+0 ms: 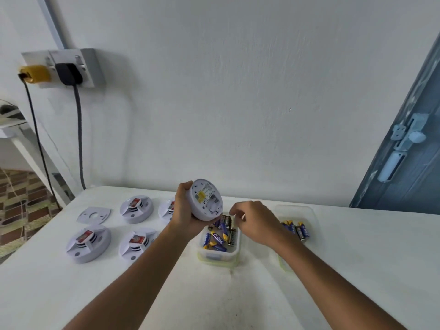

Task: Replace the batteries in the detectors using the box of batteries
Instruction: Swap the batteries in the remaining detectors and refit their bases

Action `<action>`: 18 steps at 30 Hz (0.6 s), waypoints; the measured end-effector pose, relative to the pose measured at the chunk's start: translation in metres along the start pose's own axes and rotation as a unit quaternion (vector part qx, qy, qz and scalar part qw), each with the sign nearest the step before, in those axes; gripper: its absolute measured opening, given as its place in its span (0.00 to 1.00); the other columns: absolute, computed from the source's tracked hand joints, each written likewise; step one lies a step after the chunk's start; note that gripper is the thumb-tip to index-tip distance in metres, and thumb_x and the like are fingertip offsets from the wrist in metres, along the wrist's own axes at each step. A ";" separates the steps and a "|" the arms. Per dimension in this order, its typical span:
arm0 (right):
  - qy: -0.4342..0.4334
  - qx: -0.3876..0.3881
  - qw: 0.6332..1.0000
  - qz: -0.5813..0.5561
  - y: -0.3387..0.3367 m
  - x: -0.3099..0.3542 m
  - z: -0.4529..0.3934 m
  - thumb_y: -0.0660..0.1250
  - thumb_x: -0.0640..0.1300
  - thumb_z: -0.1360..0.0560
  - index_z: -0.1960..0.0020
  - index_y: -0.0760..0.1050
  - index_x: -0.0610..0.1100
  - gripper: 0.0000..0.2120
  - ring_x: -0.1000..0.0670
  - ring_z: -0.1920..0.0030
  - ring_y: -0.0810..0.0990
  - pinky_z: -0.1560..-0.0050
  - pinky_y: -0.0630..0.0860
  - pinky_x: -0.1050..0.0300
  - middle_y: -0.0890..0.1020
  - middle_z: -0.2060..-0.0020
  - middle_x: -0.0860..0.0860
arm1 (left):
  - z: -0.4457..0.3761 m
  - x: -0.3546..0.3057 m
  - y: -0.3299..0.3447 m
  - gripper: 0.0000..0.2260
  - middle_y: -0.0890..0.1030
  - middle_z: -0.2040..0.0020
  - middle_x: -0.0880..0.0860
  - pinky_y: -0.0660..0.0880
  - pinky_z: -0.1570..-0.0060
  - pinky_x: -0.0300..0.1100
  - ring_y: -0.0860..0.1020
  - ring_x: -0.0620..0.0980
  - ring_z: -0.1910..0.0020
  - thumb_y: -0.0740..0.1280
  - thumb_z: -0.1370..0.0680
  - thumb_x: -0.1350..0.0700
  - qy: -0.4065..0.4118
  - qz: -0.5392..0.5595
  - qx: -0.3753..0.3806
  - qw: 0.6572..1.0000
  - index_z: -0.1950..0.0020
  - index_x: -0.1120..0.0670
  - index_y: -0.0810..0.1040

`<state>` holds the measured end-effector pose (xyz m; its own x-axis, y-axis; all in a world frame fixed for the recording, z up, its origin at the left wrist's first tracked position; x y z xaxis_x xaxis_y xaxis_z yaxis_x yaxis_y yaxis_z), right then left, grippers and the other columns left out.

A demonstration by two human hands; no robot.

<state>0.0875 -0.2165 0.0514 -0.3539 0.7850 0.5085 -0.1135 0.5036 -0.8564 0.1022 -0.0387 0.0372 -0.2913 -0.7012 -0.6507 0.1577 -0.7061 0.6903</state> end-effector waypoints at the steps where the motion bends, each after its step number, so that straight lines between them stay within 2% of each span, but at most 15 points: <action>1: -0.009 0.007 1.000 0.021 0.007 0.005 -0.003 0.62 0.39 0.25 0.45 0.80 0.47 0.12 0.43 0.52 0.81 0.54 0.75 0.55 0.84 0.52 0.46 | 0.000 -0.003 -0.004 0.19 0.75 0.46 0.58 0.72 0.47 0.54 0.72 0.59 0.45 0.58 0.24 0.43 0.000 0.001 -0.005 1.000 0.40 0.54 0.75; 6: -0.015 0.088 0.982 0.164 0.047 0.026 -0.030 0.62 0.39 0.26 0.47 0.79 0.45 0.11 0.42 0.49 0.79 0.56 0.70 0.56 0.82 0.49 0.46 | 0.004 -0.021 -0.029 0.19 0.75 0.43 0.58 0.73 0.47 0.56 0.74 0.59 0.44 0.58 0.23 0.43 -0.005 0.015 -0.017 1.000 0.38 0.53 0.75; 12: 0.035 0.126 0.957 0.259 0.073 0.044 -0.043 0.61 0.36 0.25 0.42 0.73 0.40 0.11 0.41 0.44 0.78 0.53 0.70 0.55 0.78 0.43 0.43 | 0.009 -0.030 -0.044 0.17 0.76 0.48 0.58 0.71 0.47 0.55 0.74 0.58 0.48 0.57 0.22 0.44 -0.020 0.018 -0.018 0.999 0.45 0.54 0.77; 15: 0.044 0.104 0.962 0.247 0.080 0.046 -0.043 0.61 0.35 0.25 0.43 0.73 0.41 0.12 0.42 0.43 0.78 0.49 0.72 0.54 0.78 0.43 0.44 | 0.011 -0.033 -0.048 0.16 0.76 0.49 0.58 0.71 0.46 0.54 0.74 0.58 0.49 0.57 0.23 0.45 -0.029 0.019 -0.017 0.999 0.46 0.54 0.77; 18: 0.084 0.056 0.986 0.137 0.078 0.040 -0.045 0.62 0.38 0.25 0.43 0.75 0.45 0.12 0.44 0.46 0.79 0.52 0.73 0.56 0.80 0.46 0.47 | 0.013 -0.036 -0.051 0.16 0.75 0.50 0.58 0.71 0.46 0.54 0.74 0.57 0.50 0.58 0.22 0.45 -0.027 0.023 -0.016 0.999 0.48 0.54 0.77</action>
<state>0.1059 -0.1295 0.0096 -0.2282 0.9390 0.2573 -0.1402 0.2299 -0.9631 0.0920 0.0244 0.0298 -0.3326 -0.7280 -0.5995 0.2025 -0.6760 0.7085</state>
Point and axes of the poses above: each hand's wrist, its own z-axis away from the middle knuckle, its own y-axis out of the palm, x = y × z, the point moved 1 cm from there along -z, towards the middle knuckle
